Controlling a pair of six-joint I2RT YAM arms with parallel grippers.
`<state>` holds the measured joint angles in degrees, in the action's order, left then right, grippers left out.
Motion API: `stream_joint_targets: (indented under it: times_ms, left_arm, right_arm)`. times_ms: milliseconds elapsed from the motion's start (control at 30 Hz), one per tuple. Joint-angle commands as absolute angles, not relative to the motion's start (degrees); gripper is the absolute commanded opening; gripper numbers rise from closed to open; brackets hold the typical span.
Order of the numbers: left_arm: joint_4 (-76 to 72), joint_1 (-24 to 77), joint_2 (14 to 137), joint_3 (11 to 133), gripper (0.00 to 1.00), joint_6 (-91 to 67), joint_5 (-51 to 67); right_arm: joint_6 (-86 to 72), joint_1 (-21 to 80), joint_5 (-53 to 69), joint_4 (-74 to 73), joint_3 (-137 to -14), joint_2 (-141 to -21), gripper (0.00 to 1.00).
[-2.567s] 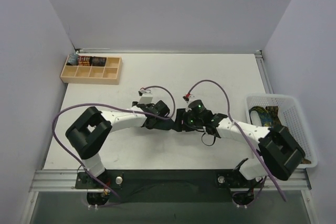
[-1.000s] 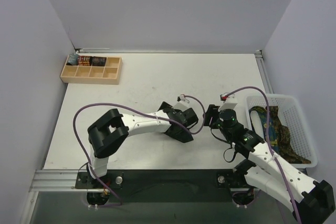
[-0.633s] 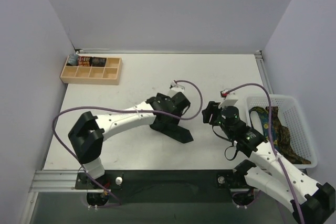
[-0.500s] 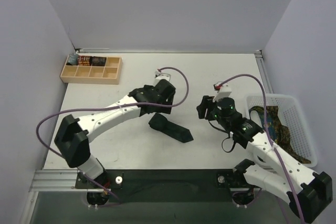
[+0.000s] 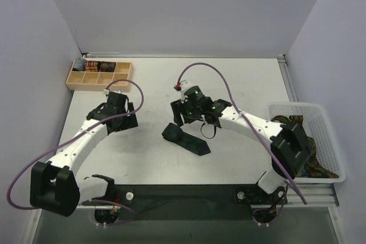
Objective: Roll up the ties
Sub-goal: Roll the tie
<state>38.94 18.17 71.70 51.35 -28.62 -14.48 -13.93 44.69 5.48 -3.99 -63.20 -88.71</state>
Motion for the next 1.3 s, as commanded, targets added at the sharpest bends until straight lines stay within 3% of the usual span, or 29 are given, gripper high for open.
stream_joint_targets:
  times_ms: [0, 267, 567, 867, 1100, 1267]
  left_arm:
    - [34.2, 15.82, 65.76, 47.04, 0.95, -26.37, -13.27]
    - [32.26, 15.47, 65.21, 46.14, 0.96, -26.28, -17.31]
    - [31.46, 15.47, 66.01, 46.05, 0.96, -26.28, -15.56]
    - [30.94, 15.47, 66.09, 45.79, 0.96, -26.46, -14.59]
    - [30.67, 15.47, 66.18, 45.79, 0.96, -26.54, -13.8]
    - [30.67, 15.47, 65.92, 45.7, 0.96, -26.46, -13.89]
  right_arm:
    - [-11.51, 46.76, 7.03, -6.59, -69.76, -94.56, 0.6]
    - [-11.69, 48.87, 7.38, -7.47, -69.62, -101.69, 0.6]
    - [-12.83, 49.13, 6.33, -7.38, -64.69, -101.25, 0.59]
    - [-10.29, 49.13, 7.2, -9.66, -67.31, -98.27, 0.62]
    - [-6.16, 50.62, 9.93, -18.61, -78.03, -99.84, 0.94]
    - [-4.22, 52.64, 9.67, -24.87, -85.15, -105.1, 1.0]
